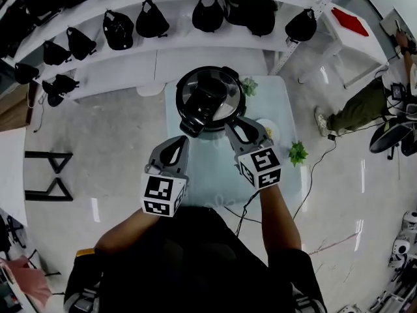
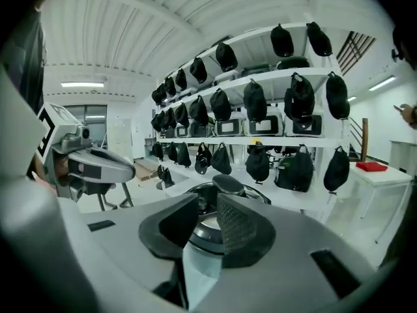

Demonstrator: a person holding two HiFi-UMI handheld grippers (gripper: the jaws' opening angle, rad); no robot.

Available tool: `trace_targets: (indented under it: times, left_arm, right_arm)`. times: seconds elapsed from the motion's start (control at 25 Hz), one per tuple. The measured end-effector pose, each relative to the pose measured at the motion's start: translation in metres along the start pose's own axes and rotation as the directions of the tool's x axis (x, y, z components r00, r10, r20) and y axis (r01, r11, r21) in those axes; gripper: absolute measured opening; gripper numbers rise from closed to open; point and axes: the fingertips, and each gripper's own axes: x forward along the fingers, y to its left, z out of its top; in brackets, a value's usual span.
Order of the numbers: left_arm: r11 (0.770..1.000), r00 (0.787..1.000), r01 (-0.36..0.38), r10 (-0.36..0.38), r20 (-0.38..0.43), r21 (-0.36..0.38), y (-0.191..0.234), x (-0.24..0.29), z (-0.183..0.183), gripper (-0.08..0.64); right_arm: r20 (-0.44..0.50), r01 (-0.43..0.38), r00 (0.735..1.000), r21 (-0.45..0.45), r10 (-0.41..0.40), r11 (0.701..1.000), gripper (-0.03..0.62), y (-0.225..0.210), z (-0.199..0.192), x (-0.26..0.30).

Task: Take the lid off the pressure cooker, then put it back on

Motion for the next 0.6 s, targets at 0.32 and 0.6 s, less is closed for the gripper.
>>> trace_targets:
  times: [0.32, 0.6]
  left_arm:
    - [0.995, 0.995, 0.094, -0.095, 0.030, 0.025, -0.020, -0.020, -0.001, 0.006]
    - [0.986, 0.985, 0.160, -0.162, 0.063, 0.044, -0.015, -0.054, -0.010, 0.006]
  right_arm:
    - [0.021, 0.156, 0.987, 0.150, -0.161, 0.976, 0.027, 0.045, -0.008, -0.048]
    - [-0.004, 0.268, 0.962, 0.211, -0.273, 0.940, 0.020, 0.090, -0.010, -0.068]
